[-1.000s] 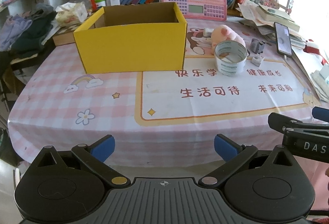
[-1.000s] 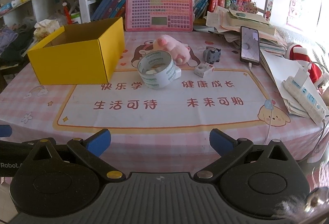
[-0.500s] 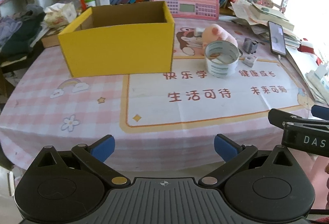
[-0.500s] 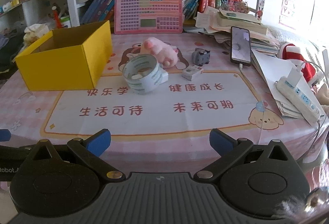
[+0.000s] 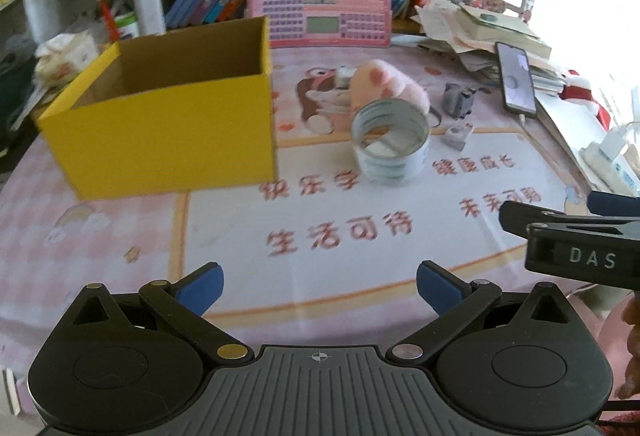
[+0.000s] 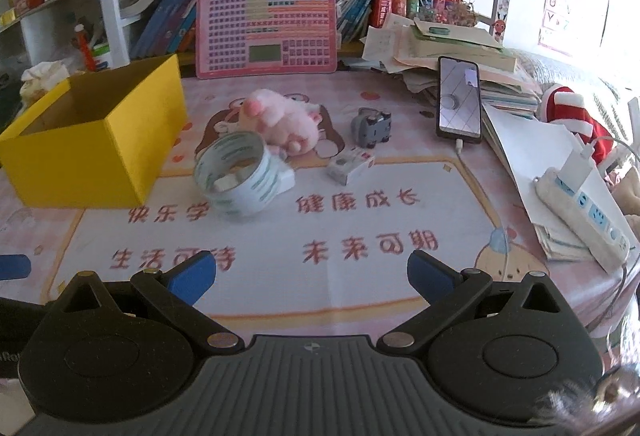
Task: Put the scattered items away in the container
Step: 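Move left tool toward the clear tape roll while right tool approaches the small white box, then grasp the tape roll with left tool while right tool grasps the small white box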
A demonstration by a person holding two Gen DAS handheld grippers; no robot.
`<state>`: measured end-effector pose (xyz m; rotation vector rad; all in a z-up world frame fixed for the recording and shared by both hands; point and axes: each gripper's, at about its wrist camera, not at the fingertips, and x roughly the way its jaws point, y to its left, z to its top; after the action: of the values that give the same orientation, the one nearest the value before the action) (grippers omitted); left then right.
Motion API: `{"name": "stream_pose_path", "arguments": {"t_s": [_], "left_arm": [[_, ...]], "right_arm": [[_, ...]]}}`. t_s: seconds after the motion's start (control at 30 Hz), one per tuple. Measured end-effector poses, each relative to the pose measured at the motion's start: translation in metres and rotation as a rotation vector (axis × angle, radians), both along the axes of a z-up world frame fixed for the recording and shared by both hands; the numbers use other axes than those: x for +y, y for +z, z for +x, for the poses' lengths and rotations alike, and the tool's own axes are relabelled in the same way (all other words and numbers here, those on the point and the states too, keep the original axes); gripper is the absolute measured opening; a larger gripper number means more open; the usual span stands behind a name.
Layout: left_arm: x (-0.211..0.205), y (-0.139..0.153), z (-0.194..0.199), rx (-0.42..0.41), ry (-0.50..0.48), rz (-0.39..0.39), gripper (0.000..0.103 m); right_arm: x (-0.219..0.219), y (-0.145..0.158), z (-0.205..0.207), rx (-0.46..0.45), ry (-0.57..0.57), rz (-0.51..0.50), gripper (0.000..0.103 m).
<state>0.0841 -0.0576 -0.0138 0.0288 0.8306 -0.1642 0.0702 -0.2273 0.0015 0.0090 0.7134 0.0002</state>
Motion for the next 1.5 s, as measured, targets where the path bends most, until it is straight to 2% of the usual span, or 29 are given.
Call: {"name": "stream_pose_path", "arguments": {"t_s": [0.57,0.83,1.07,1.2,1.5], "left_arm": [[-0.061,-0.002,0.074,-0.016,-0.109,0.026,0.103],[-0.078,-0.007,0.111,-0.021,-0.086,0.033,0.103],[-0.086,-0.017,0.139,0.004,-0.063,0.059,0.103],[-0.087,-0.025,0.152,0.028,-0.043,0.053,0.103],[-0.085,-0.037,0.172,0.081,-0.013,0.026,0.103]], "right_arm": [[-0.052,-0.009,0.076,0.022,-0.034,0.055,0.101],[-0.067,-0.018,0.122,0.042,-0.016,0.088,0.1],[-0.066,-0.037,0.164,0.091,0.022,0.093,0.094],[-0.063,-0.049,0.185,0.122,0.047,0.074,0.088],[-0.062,-0.069,0.213,0.178,0.082,0.074,0.082]]}}
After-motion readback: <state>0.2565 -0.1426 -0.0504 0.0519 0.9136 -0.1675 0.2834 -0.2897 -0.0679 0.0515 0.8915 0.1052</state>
